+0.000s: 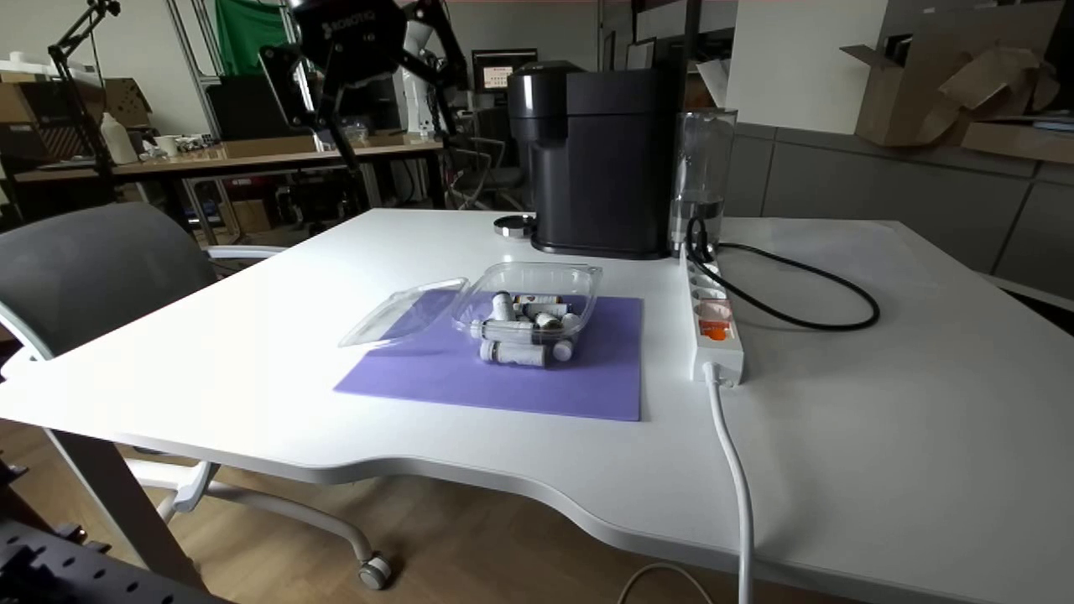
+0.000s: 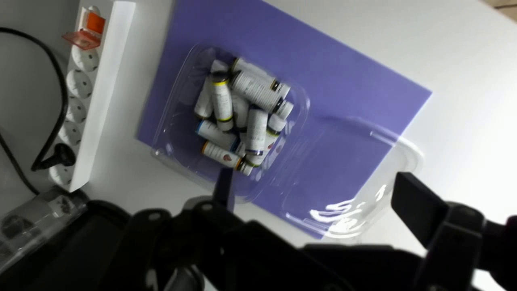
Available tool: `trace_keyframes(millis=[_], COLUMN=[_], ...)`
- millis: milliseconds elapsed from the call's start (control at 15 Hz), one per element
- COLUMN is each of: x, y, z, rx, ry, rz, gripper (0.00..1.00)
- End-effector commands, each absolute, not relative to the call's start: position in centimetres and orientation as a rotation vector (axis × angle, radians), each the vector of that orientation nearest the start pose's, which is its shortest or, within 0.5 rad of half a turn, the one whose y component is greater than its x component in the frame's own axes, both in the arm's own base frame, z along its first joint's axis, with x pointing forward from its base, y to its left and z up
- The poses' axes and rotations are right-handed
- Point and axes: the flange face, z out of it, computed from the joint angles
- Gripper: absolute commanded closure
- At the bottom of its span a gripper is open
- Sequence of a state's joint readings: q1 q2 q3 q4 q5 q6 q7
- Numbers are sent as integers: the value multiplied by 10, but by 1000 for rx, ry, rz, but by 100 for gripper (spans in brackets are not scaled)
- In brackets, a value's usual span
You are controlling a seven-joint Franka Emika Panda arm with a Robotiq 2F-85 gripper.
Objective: Close the clear container
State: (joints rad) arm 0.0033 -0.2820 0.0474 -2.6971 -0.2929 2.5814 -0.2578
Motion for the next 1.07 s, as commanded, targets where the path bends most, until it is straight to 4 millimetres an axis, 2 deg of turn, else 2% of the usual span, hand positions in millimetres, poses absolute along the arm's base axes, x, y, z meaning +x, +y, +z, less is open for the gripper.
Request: trace_keyframes(millis=[0, 333, 467, 533, 600, 867, 1000], x=[408, 411, 412, 413, 402, 407, 415], y=[28, 31, 35, 33, 33, 36, 43], z=[302, 255, 242, 243, 242, 238, 232], rx=[-3141, -2976, -2902, -2905, -2927, -2933, -2939], ry=[-1097, -1496, -1643, -1690, -1590, -1671, -1808], rz=[-4, 238, 331, 366, 296, 355, 361], gripper=[0, 0, 0, 0, 0, 0, 0])
